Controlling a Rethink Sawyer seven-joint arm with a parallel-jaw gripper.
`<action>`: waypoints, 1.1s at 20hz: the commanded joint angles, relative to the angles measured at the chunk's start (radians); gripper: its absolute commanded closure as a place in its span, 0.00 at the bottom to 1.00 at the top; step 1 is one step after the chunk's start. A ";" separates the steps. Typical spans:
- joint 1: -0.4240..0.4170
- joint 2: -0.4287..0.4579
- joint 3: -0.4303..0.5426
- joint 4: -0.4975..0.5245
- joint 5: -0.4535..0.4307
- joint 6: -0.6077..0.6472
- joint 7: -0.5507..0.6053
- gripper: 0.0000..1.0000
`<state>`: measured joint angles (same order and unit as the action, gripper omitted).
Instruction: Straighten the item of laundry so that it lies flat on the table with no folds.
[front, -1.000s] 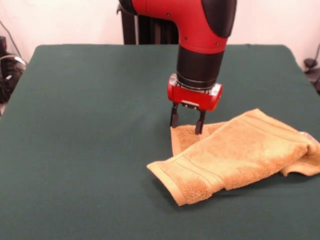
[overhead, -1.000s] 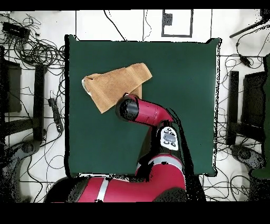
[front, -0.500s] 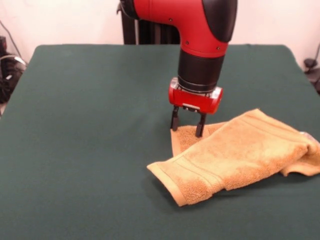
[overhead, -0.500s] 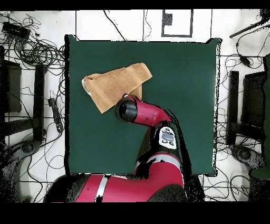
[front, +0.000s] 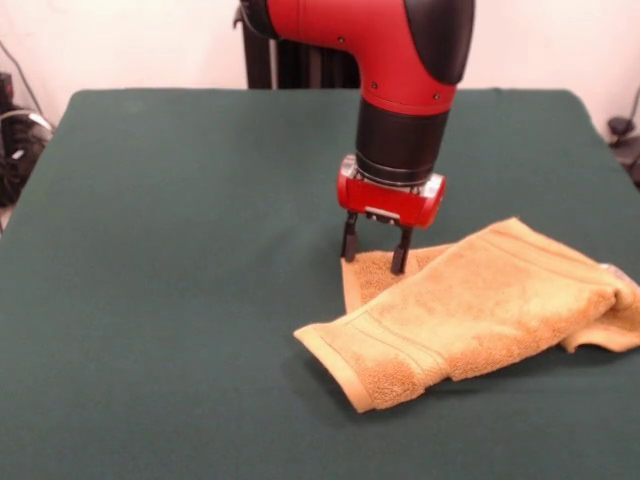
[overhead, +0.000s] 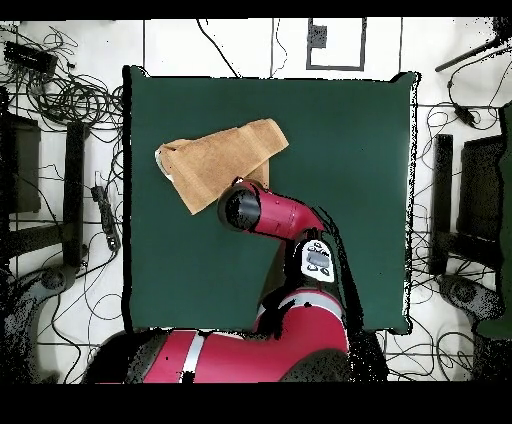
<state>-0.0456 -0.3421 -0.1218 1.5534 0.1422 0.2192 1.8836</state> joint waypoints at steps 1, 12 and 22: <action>0.014 0.090 0.120 0.066 0.028 -0.034 0.188 1.00; 0.032 0.097 0.099 0.047 0.020 -0.024 0.177 1.00; 0.055 0.099 0.051 0.030 0.047 0.040 0.196 1.00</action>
<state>-0.0364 -0.3377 -0.1295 1.5505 0.1484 0.2186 1.8836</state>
